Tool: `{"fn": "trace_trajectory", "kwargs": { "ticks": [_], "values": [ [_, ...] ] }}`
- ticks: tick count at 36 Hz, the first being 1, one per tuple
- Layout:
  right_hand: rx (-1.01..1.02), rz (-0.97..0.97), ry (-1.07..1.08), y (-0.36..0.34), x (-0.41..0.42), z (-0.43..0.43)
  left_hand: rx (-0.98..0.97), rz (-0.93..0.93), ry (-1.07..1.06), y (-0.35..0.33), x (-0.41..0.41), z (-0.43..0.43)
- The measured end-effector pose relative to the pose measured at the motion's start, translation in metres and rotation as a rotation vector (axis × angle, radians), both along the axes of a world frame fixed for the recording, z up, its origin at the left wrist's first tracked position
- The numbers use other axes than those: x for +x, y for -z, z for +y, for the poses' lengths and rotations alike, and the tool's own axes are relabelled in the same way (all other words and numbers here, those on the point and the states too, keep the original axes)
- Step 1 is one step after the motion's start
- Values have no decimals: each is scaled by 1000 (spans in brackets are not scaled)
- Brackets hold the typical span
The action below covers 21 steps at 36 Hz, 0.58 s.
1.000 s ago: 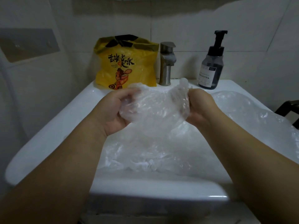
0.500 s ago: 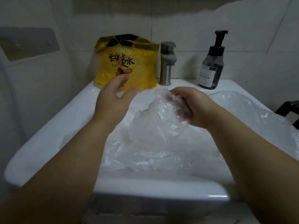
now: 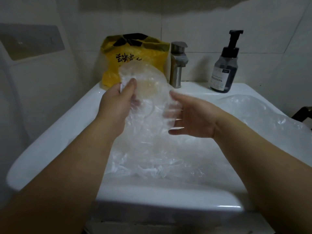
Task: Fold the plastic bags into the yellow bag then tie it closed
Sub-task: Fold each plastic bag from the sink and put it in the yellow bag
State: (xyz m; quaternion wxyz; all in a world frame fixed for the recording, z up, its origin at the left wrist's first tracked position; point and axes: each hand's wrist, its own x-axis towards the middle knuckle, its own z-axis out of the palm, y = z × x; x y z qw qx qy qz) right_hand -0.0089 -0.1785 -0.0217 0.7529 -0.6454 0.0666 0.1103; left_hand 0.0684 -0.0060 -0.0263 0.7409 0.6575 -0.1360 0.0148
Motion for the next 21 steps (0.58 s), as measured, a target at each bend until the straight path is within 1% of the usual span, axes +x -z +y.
{"fn": "trace_trajectory", "kwargs": {
  "ticks": [2, 3, 5, 7, 9, 13, 15, 17, 19, 21],
  "values": [
    [8, -31, 62, 2, 3, 6, -51, 59, -3, 0, 4, 2],
    [65, -56, 125, 2, 5, 6, -47, 80, -13, 1, 6, 2],
    [276, -103, 254, -1, 9, 3, -26, 132, -66, 5, 11, 3],
    [462, -134, 362, -6, 10, -4, -52, 212, -117, 6, 16, 5],
    [517, -153, 397, -7, 10, -9, -97, 282, -119, 6, 19, 7],
    [506, -189, 431, -5, 10, -10, -137, 313, -95, 4, 22, 10],
    [426, -197, 418, -7, 8, -11, -124, 296, -85, 5, 22, 10],
    [306, -191, 357, -6, 7, -11, -85, 280, -108, 5, 20, 9],
    [215, -241, 314, -3, 7, -7, -53, 267, -126, 5, 17, 7],
    [197, -267, 402, -2, 8, -6, -65, 273, -124, 5, 16, 7]
  ]
}}
